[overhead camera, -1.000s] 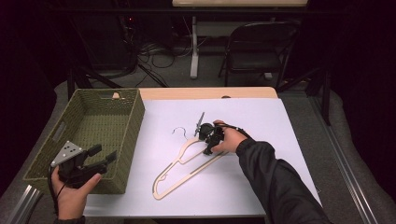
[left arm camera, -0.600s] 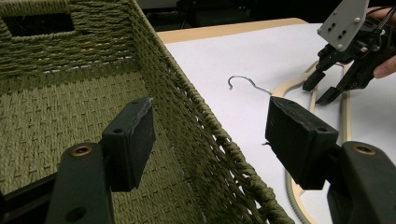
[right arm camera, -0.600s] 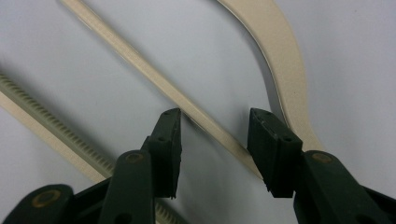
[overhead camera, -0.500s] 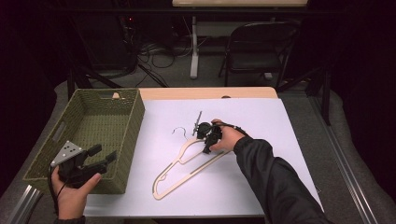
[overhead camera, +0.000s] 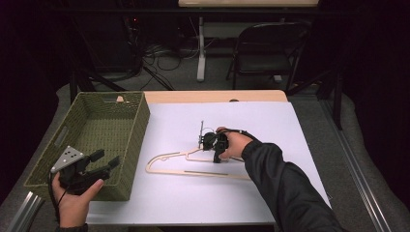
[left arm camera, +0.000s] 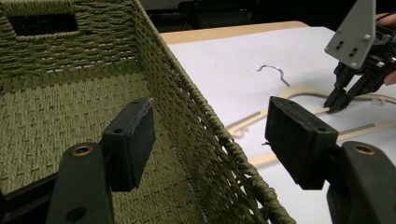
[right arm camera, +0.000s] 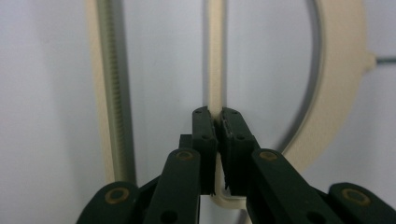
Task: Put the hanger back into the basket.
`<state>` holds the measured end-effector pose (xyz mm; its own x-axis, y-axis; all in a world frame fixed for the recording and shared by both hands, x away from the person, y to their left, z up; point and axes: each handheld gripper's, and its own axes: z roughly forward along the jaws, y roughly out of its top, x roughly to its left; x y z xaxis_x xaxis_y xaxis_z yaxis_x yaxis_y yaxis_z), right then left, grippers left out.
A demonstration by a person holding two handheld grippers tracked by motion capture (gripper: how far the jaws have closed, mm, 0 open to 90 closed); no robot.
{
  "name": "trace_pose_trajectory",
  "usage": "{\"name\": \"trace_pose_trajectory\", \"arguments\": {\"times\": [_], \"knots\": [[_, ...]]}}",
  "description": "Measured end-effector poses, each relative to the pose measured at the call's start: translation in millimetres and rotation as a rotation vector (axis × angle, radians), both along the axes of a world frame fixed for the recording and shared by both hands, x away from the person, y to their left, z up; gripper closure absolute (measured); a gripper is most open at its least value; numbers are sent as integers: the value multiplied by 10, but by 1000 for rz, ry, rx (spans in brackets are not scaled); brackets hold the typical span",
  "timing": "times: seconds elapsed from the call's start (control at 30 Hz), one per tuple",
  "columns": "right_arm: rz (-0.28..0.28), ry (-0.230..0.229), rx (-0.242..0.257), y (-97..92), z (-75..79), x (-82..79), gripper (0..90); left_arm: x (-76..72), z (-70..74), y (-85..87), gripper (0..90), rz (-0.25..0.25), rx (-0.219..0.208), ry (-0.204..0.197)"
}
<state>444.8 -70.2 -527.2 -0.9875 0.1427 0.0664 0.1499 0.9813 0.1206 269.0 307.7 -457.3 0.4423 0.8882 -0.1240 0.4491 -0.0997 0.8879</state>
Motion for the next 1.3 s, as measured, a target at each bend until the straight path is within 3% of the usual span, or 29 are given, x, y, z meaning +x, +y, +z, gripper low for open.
{"name": "trace_pose_trajectory", "arguments": {"times": [0.8,1.03,1.3], "knots": [[-6,-22,31,-84,46,-55,854,4,5,-58,329,-17,8,1],[25,-130,64,-171,144,-203,854,1,15,-166,334,-58,18,5],[106,-318,120,-294,333,-655,854,20,110,-471,412,-215,14,3]]}}
